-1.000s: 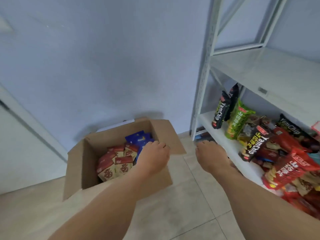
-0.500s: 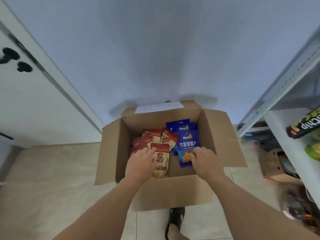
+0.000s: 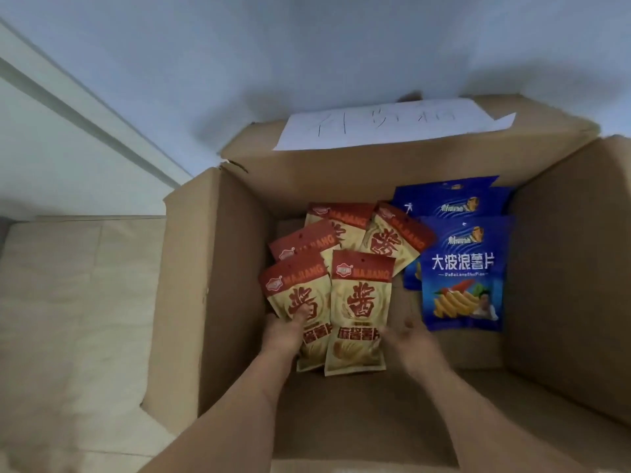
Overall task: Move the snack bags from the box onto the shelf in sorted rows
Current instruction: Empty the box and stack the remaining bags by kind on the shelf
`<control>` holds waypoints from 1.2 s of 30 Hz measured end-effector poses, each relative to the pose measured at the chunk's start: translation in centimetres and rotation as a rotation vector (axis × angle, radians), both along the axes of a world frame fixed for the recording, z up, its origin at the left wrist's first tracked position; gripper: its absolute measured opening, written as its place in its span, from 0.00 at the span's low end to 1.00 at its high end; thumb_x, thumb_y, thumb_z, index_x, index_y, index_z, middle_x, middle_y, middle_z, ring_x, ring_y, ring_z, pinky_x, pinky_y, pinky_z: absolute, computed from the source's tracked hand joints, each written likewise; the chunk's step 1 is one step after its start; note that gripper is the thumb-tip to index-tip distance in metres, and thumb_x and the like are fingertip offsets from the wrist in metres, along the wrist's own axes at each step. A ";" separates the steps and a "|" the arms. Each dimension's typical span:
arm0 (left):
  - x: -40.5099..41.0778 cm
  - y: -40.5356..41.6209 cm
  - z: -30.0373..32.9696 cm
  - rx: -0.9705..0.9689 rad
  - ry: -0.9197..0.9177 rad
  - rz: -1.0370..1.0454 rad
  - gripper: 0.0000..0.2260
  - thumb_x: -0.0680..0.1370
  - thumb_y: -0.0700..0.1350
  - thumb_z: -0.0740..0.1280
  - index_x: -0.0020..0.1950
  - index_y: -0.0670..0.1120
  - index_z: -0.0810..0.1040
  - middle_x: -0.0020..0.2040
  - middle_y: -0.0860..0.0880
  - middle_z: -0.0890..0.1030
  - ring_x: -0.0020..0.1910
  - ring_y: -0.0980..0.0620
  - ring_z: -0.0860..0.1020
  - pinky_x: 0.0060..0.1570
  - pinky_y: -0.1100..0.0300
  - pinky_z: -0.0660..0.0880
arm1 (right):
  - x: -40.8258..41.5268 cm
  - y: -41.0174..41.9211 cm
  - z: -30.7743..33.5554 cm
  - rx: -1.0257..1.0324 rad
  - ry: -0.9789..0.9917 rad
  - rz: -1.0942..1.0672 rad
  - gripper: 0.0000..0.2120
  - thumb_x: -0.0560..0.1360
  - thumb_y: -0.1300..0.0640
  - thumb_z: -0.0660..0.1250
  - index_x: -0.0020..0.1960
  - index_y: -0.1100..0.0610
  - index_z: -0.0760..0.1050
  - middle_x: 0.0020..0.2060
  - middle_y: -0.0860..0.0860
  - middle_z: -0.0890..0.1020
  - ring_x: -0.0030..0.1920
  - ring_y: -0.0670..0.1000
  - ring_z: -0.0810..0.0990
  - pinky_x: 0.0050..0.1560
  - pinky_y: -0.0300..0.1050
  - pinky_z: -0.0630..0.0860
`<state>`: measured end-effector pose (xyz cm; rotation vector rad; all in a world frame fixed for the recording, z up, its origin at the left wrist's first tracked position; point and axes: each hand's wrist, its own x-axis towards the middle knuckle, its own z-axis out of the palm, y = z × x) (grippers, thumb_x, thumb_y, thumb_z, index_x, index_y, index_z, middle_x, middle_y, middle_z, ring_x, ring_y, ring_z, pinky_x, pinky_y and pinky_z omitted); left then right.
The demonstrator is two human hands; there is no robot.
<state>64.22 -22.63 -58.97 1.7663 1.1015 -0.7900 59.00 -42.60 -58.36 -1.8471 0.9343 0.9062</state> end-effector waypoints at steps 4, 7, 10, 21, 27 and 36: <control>0.6 1.1 -5.3 -0.083 0.101 0.088 0.24 0.73 0.54 0.76 0.66 0.49 0.74 0.55 0.49 0.81 0.57 0.47 0.79 0.52 0.50 0.70 | 1.1 2.0 -5.6 0.184 0.116 -0.220 0.30 0.77 0.46 0.69 0.74 0.55 0.65 0.65 0.55 0.77 0.65 0.58 0.76 0.57 0.49 0.71; 0.9 1.3 -7.7 -0.114 0.112 0.088 0.16 0.74 0.48 0.75 0.60 0.51 0.78 0.48 0.52 0.82 0.46 0.52 0.78 0.50 0.51 0.71 | 1.5 2.9 -9.0 0.198 0.122 -0.324 0.28 0.72 0.49 0.76 0.68 0.55 0.70 0.56 0.50 0.79 0.63 0.58 0.78 0.57 0.51 0.75; 1.3 1.2 -8.6 -0.126 0.077 0.061 0.12 0.75 0.47 0.75 0.57 0.52 0.79 0.50 0.50 0.84 0.48 0.49 0.81 0.47 0.51 0.73 | 1.5 3.1 -11.0 0.191 0.140 -0.355 0.21 0.72 0.53 0.77 0.61 0.55 0.75 0.52 0.50 0.83 0.56 0.57 0.82 0.57 0.55 0.79; 6.0 -4.0 2.1 -0.285 -0.089 -0.202 0.06 0.79 0.48 0.71 0.55 0.52 0.79 0.50 0.49 0.85 0.51 0.47 0.83 0.56 0.47 0.79 | -0.5 -3.8 2.7 0.317 -0.065 -0.506 0.10 0.75 0.55 0.74 0.53 0.47 0.77 0.47 0.45 0.83 0.47 0.45 0.80 0.42 0.41 0.72; 9.6 -10.6 14.1 -0.407 -0.181 -0.500 0.16 0.74 0.45 0.75 0.59 0.48 0.76 0.52 0.47 0.86 0.49 0.46 0.86 0.54 0.42 0.81 | -3.1 -7.1 16.2 0.242 -0.288 -0.694 0.13 0.73 0.58 0.76 0.56 0.54 0.81 0.47 0.49 0.88 0.47 0.53 0.87 0.46 0.50 0.81; 4.1 -22.4 34.7 -0.614 -0.337 -0.984 0.12 0.75 0.46 0.75 0.56 0.47 0.80 0.47 0.48 0.87 0.42 0.50 0.86 0.40 0.55 0.81 | -16.1 -6.8 33.6 0.166 -0.583 -1.119 0.14 0.73 0.61 0.75 0.58 0.60 0.80 0.48 0.56 0.87 0.46 0.59 0.87 0.43 0.51 0.83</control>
